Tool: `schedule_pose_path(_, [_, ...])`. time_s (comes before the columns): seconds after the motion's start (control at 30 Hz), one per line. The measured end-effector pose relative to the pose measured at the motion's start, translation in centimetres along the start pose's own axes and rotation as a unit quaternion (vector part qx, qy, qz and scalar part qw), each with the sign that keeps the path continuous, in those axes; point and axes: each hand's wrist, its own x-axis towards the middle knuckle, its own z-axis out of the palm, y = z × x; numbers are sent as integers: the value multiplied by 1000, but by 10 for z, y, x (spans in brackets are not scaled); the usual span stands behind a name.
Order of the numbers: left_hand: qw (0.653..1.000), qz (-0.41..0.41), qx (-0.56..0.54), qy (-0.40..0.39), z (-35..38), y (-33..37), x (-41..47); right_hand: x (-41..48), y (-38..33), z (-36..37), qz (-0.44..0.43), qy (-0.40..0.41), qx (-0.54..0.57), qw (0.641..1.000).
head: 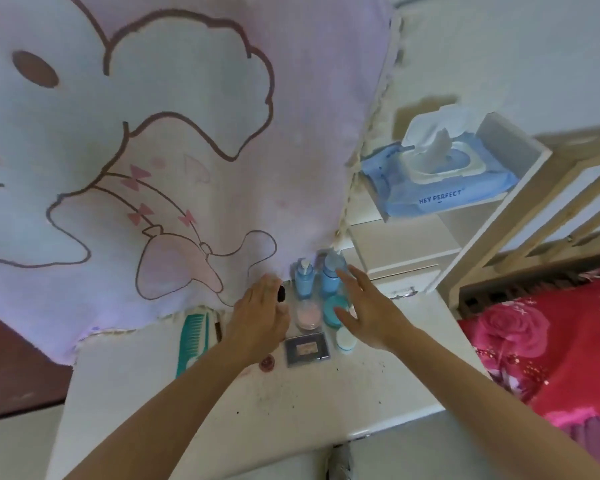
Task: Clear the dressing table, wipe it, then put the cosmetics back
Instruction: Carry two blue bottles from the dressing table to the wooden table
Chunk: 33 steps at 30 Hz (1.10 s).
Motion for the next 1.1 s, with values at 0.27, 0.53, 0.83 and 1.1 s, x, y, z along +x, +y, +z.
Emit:
schedule_pose_path(0.27, [998, 27, 56, -16, 36, 11, 85, 87, 28, 43, 51, 36, 1, 998])
schedule_pose_path(0.53, [998, 24, -39, -36, 75, 6, 105, 95, 43, 70, 51, 58, 46, 996])
schedule_pose_path(0.83, [993, -9, -115, -26, 53, 3, 96, 93, 40, 56, -25, 74, 103, 992])
schedule_pose_path(1.1, [977, -73, -196, 46, -4, 6, 38, 78, 9, 10, -92, 160, 92, 979])
